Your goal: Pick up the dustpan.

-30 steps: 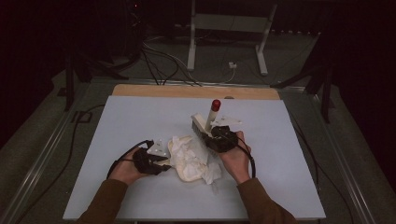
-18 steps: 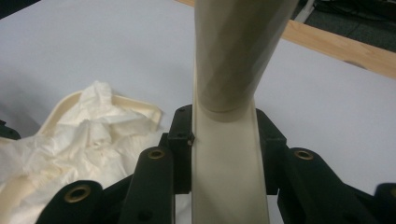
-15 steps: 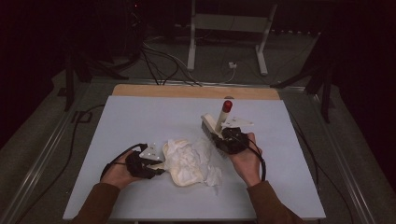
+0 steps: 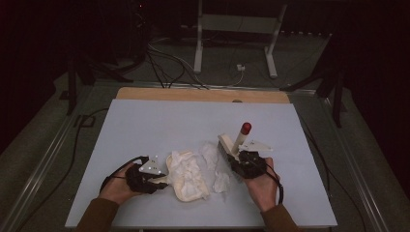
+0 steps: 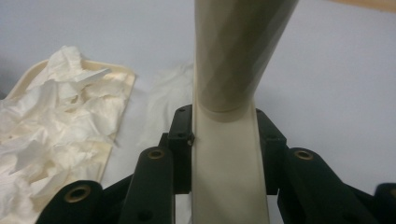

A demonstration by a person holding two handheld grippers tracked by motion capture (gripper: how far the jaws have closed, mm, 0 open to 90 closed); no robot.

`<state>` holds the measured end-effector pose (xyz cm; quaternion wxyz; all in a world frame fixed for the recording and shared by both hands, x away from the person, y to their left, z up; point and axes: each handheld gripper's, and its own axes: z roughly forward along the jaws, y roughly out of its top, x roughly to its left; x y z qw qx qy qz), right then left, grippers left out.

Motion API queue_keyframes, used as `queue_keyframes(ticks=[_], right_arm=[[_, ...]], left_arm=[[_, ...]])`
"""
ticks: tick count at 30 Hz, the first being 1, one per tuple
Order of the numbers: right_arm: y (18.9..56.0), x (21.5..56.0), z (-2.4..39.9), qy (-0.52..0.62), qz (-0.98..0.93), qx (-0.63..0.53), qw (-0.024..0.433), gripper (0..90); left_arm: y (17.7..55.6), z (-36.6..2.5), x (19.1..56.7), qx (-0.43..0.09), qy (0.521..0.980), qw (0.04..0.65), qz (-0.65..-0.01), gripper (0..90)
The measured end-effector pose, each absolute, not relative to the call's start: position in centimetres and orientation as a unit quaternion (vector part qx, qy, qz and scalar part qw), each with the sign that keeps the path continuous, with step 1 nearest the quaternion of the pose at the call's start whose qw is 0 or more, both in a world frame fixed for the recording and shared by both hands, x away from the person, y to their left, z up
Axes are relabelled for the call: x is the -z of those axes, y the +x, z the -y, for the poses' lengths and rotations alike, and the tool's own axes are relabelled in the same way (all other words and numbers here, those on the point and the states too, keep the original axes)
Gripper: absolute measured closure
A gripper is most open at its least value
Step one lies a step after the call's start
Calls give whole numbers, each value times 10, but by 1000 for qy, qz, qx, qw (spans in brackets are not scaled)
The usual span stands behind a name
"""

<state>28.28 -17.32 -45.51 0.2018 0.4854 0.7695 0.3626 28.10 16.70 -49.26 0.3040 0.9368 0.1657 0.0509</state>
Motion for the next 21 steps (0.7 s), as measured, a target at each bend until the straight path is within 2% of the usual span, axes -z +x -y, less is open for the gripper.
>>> queue_keyframes(ticks=[9, 21], right_arm=[[269, 469, 150, 478, -771, -379, 185, 671], [262, 456, 95, 438, -777, -426, 154, 671]], left_arm=[[279, -157, 493, -47, 939, 302, -157, 667], [280, -150, 494, -46, 938, 307, -154, 667]])
